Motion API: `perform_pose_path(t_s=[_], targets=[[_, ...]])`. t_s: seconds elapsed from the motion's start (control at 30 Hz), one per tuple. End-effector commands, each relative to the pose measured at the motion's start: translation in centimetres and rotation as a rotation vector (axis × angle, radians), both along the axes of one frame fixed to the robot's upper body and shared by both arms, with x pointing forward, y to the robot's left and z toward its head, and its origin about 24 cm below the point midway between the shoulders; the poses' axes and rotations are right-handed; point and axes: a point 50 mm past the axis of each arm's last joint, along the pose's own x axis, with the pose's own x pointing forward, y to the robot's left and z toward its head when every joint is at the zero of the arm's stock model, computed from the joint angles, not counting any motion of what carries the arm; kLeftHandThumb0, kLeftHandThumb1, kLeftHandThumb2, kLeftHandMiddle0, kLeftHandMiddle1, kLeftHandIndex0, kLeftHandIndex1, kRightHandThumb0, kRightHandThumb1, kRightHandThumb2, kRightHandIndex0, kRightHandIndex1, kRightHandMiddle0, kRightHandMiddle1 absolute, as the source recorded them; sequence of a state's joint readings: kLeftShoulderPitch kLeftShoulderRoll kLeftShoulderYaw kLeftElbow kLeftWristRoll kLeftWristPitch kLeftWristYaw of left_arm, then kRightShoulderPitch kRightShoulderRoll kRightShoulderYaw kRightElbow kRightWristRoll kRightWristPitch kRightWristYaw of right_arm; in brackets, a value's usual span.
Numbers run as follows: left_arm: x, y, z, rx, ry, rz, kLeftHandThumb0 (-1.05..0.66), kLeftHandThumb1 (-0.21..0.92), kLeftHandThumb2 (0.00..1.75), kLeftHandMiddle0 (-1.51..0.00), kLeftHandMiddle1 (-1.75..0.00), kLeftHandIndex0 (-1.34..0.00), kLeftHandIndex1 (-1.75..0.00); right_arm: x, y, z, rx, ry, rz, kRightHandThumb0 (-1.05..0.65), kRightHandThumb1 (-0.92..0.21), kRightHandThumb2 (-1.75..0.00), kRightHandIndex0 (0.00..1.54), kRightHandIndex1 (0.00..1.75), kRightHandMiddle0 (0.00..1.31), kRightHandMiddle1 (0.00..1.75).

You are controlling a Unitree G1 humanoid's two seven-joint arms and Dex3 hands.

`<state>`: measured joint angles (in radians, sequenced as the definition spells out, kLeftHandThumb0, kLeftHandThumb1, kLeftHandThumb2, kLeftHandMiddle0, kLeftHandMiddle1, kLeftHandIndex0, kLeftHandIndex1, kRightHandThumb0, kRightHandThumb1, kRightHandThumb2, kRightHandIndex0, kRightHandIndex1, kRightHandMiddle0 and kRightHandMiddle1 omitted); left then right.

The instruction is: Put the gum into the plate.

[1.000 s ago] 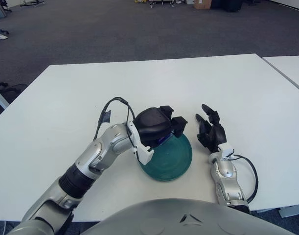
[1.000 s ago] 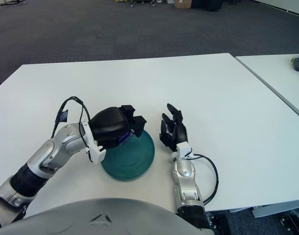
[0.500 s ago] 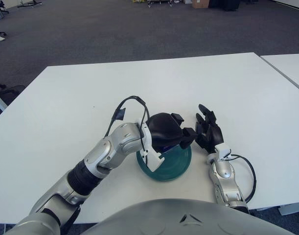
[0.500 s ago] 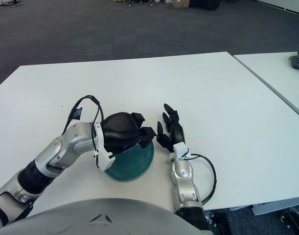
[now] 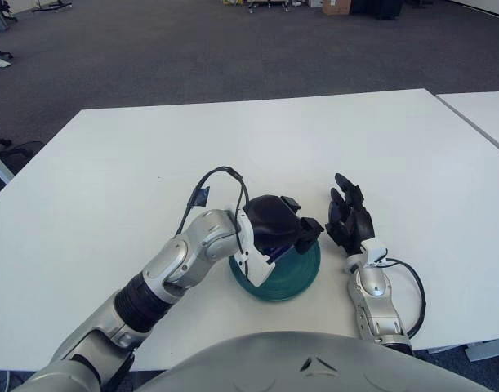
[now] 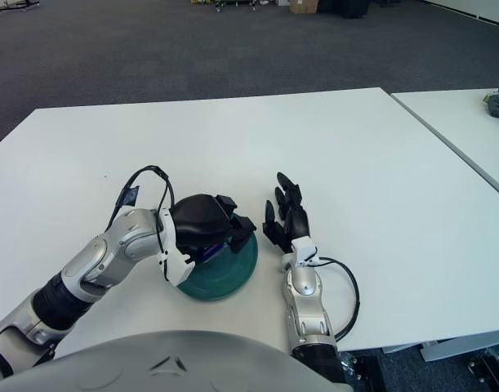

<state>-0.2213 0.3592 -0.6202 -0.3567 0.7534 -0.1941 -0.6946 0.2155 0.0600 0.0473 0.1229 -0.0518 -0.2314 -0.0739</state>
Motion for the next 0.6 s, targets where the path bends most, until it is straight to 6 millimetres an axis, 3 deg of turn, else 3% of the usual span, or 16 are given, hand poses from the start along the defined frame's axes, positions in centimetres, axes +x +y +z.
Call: perform_pose_path(t_s=[0.0,0.07,0.2,0.23,0.27,0.37,0.57], targets=[[0.1,0.2,-0.8,0.023,0.041,-0.013,0.0,0.36,1.18,-0.52,-1.68,-0.56,-1.57,-2.5,0.0,-4.1,0.048,0.267,-0.015,-0.8,-0.92,-0.6,0.25,0.02,0.0,0.52],[0.1,0.4,-1.1,0.034,0.04,-0.021,0.0,0.4,1.12,-0.53,-1.64,-0.52,-1.57,-2.5,0.0,-4.1,0.058,0.267,-0.018,-0.8,-0.92,-0.59,0.26,0.02,0.0,0.53],[0.2,0.6,-1.6,0.065,0.036,-0.025,0.0,0.73,0.64,-0.46,-1.5,-0.34,-1.57,-2.4,0.0,-4.1,0.078,0.263,-0.023,-0.79,-0.92,-0.55,0.27,0.02,0.0,0.56],[0.2,0.6,-1.6,0.068,0.035,-0.025,-0.13,0.8,0.54,-0.4,-1.42,-0.35,-1.57,-2.4,0.0,-4.1,0.08,0.262,-0.023,-0.79,-0.92,-0.54,0.27,0.02,0.0,0.56],[0.2,0.6,-1.7,0.073,0.034,-0.026,-0.18,0.82,0.5,-0.38,-1.39,-0.36,-1.56,-2.4,0.0,-4.1,0.083,0.261,-0.024,-0.78,-0.92,-0.54,0.27,0.02,0.0,0.56],[0.2,0.8,-1.8,0.084,0.036,-0.028,-0.52,0.81,0.39,-0.32,-1.11,-0.15,-1.31,-2.4,0.1,-4.0,0.086,0.258,-0.025,-0.78,-0.92,-0.53,0.28,0.02,0.0,0.58],[0.3,1.2,-1.6,0.074,0.062,-0.029,-0.77,0.84,0.23,-0.3,-0.77,-0.04,-1.18,-2.5,0.1,-3.9,0.075,0.25,-0.018,-0.77,-0.92,-0.54,0.28,0.02,0.0,0.59]])
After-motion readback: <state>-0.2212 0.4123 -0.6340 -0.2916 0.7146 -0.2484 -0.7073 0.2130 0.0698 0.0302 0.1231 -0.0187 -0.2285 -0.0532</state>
